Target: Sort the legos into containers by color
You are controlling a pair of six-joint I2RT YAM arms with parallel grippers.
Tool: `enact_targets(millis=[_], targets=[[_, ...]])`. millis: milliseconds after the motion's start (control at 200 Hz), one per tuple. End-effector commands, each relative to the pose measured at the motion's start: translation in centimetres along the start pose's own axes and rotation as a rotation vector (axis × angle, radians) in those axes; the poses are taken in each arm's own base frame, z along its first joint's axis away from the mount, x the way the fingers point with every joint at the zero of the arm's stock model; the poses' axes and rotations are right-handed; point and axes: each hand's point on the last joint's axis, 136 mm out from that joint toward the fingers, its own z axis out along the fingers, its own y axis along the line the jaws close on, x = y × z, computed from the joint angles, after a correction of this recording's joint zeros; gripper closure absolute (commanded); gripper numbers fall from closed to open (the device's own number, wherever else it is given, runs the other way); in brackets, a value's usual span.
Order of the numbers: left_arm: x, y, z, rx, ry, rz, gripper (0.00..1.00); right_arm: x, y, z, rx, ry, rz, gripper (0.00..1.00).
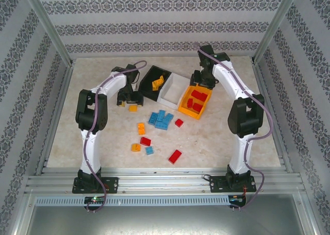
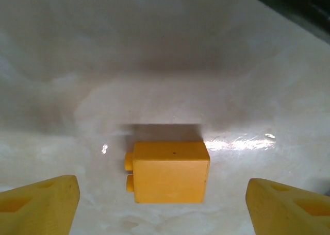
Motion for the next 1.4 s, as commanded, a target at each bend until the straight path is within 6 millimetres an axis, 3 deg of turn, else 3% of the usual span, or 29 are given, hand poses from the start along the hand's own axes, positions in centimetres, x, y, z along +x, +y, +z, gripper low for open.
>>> enact_targets(millis=[0,325,475,674,999,1164,1394], targets=[[0.6,0.3,0.6,-0.023,0.046,0.044,0.19,0.9,-0.9,-0.9,0.039,0.004,0.021,0.41],[0.9,0.0,2.4,-0.009,0.075,0.037,0.27,1.1,-1.0,-1.6,0.052,0.001,0.022,0.41],[1.3,0.2,3.1,-0.019,0.092,0.042,0.42,1.4,-1.0,-2.0,0.056,-0.001,0.016,0.41],[1.7,-0.1,2.9,0.002,0.103,0.015,0.49,1.7,-1.1,-2.4,0.058,0.003,0.012,0.41],[1.8,-0.9,-0.2,0.057,0.053,-0.06,0.54,3.3,-1.6,-3.3,0.039,-0.006,-0.006,0.41],[1.2,-2.2,-3.3,0.136,-0.012,-0.135,0.54,4.6,-2.1,-4.0,0.019,-0.02,-0.004,0.4],[-2.9,-6.2,-8.2,0.365,-0.135,-0.276,0.53,7.0,-2.3,-3.7,-0.027,0.0,0.013,0.4]])
